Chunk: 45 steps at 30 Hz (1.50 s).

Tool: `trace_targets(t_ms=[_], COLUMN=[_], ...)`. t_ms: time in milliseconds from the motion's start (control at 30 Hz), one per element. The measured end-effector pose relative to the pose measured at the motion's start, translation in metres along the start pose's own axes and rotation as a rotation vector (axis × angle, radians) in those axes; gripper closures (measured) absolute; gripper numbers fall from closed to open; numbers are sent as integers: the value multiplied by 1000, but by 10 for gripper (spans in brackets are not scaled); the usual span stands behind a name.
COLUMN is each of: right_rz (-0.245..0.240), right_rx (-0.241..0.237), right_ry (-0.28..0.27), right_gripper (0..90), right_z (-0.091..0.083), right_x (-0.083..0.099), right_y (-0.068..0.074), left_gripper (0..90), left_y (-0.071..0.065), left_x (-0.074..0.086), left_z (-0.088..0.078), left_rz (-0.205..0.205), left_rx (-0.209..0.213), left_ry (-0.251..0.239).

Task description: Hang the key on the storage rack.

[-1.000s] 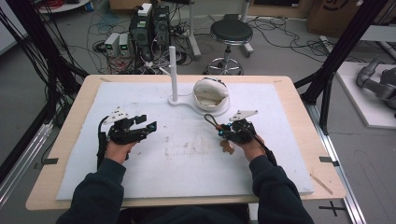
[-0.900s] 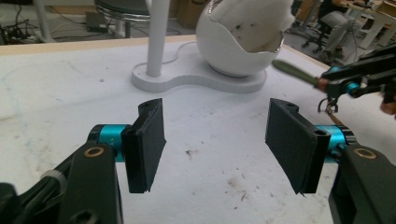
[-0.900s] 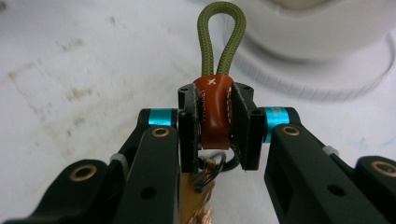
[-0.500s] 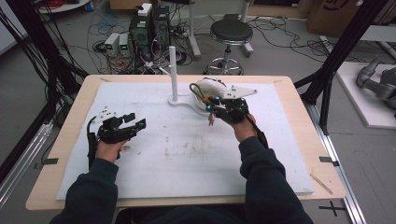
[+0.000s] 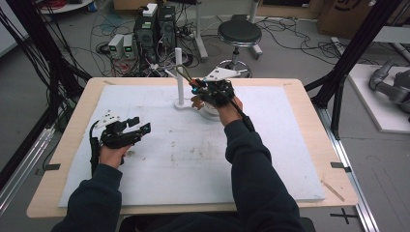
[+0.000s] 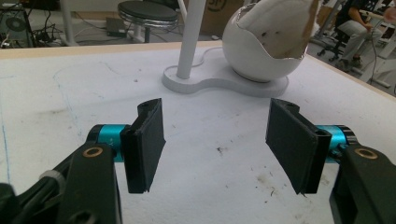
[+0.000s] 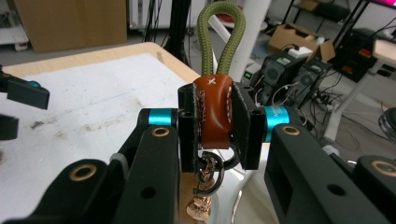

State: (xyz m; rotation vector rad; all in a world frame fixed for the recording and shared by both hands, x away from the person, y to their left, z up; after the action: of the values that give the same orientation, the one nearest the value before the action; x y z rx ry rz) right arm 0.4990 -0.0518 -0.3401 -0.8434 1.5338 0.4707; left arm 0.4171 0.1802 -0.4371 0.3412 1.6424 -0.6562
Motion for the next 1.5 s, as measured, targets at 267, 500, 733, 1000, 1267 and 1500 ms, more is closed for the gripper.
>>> trace_targets(t_ms=[267, 500, 733, 1000, 1267, 1500], right_rz=[-37, -16, 33, 87, 143, 185], right_rx=[24, 40, 27, -2, 14, 72], right_ry=[43, 86, 79, 53, 73, 71], right_gripper=[747, 725, 552, 378, 293, 245], right_z=[25, 31, 18, -25, -77, -118], right_x=[4, 17, 23, 34, 66, 93], right_y=[3, 4, 1, -9, -22, -39], left_gripper=[370, 369, 369, 366, 346, 282], left_y=[0, 1, 1, 2, 5, 3], left_x=[0, 0, -1, -3, -8, -9], left_z=[0, 0, -1, -3, -7, -7], left_rz=[-4, -6, -9, -14, -6, 1], left_rx=[0, 0, 0, 2, 1, 9], left_ry=[-1, -3, -7, -20, -56, -63])
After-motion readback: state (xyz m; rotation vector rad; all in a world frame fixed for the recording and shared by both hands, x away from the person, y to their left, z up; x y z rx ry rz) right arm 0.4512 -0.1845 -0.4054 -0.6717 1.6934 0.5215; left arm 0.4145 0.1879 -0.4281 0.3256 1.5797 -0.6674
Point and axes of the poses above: each handheld gripper's, and its own axes: z roughly forward along the jaws, x roughly out of its underside, y roughly to its left, the point moved 8 cm from there along z, roughly forward along the jaws, and after that the axes turned 13 degrees about -y, right-handed, at the moved point
